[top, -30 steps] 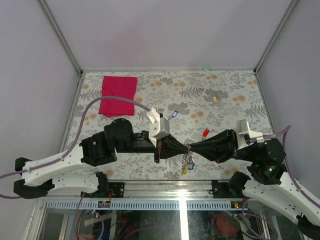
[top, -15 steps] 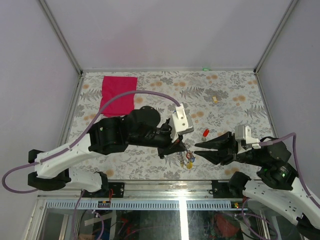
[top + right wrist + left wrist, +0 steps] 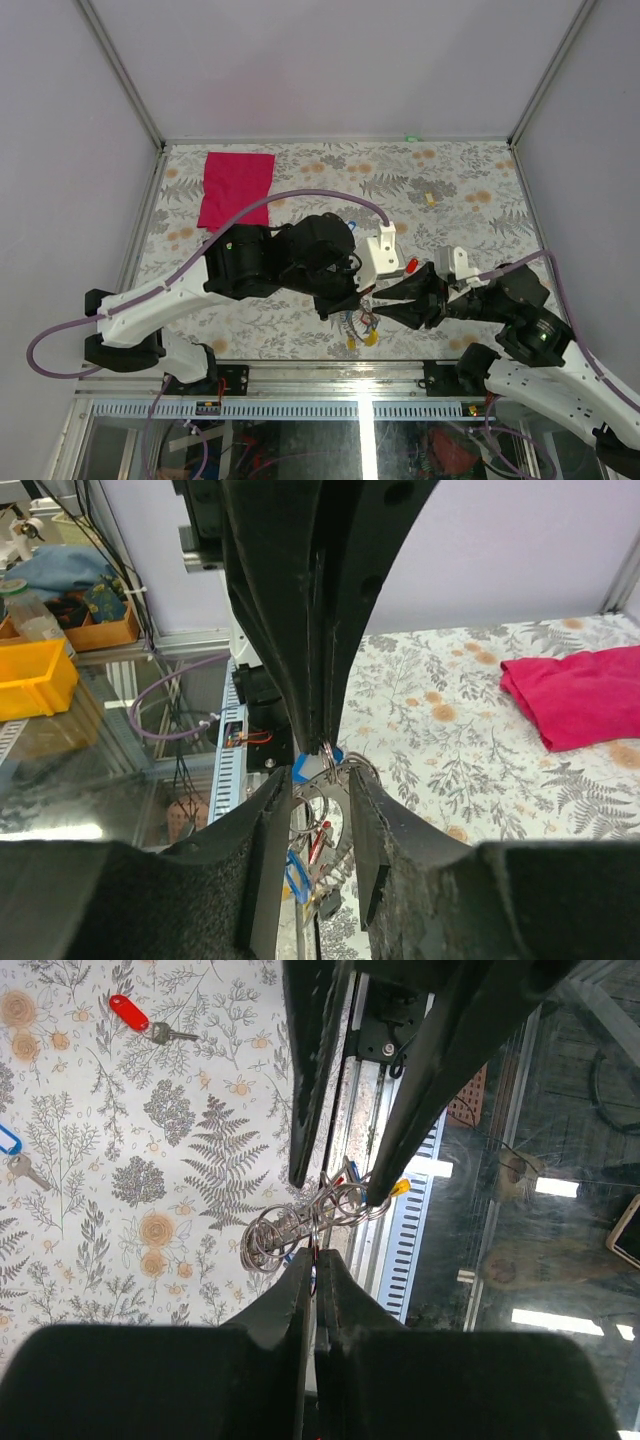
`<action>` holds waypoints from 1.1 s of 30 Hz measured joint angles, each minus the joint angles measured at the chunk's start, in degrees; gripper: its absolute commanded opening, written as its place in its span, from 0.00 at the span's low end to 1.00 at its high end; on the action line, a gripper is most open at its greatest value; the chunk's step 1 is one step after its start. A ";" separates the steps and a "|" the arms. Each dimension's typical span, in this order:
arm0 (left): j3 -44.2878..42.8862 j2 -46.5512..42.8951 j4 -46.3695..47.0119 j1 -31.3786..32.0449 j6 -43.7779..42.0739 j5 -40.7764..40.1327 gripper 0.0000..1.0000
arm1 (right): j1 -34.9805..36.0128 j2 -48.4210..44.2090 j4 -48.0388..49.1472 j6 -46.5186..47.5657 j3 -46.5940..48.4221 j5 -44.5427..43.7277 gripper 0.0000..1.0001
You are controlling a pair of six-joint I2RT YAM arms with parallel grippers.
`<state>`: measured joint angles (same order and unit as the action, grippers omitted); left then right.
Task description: Put the keys on the keyring
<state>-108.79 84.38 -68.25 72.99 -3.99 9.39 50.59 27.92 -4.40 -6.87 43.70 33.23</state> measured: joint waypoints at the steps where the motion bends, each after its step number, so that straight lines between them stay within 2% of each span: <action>1: -0.52 0.15 -0.33 0.07 -0.17 0.02 0.00 | 0.00 0.61 0.20 0.00 -0.13 0.72 0.36; 12: -1.22 1.01 -1.20 0.87 -1.01 0.24 0.00 | 0.00 4.20 3.43 -0.61 -0.42 5.01 0.34; 20: -1.22 1.11 -1.90 1.22 -1.18 0.28 0.00 | 0.00 6.86 4.76 -1.49 -0.42 7.67 0.14; 23: -1.22 1.11 -2.23 1.29 -1.27 0.46 0.00 | 0.00 7.19 4.79 -1.53 -0.42 8.11 0.00; 29: -1.22 1.11 -2.27 1.29 -1.27 0.57 0.01 | 0.00 7.10 4.68 -1.46 -0.42 8.26 0.00; 33: -0.96 0.59 -1.31 1.29 -1.25 0.61 0.11 | 0.00 6.12 4.70 -1.29 -0.39 7.63 0.00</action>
<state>-109.75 84.97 -69.56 74.28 -5.23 10.00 50.59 34.04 0.30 -8.16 43.31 40.86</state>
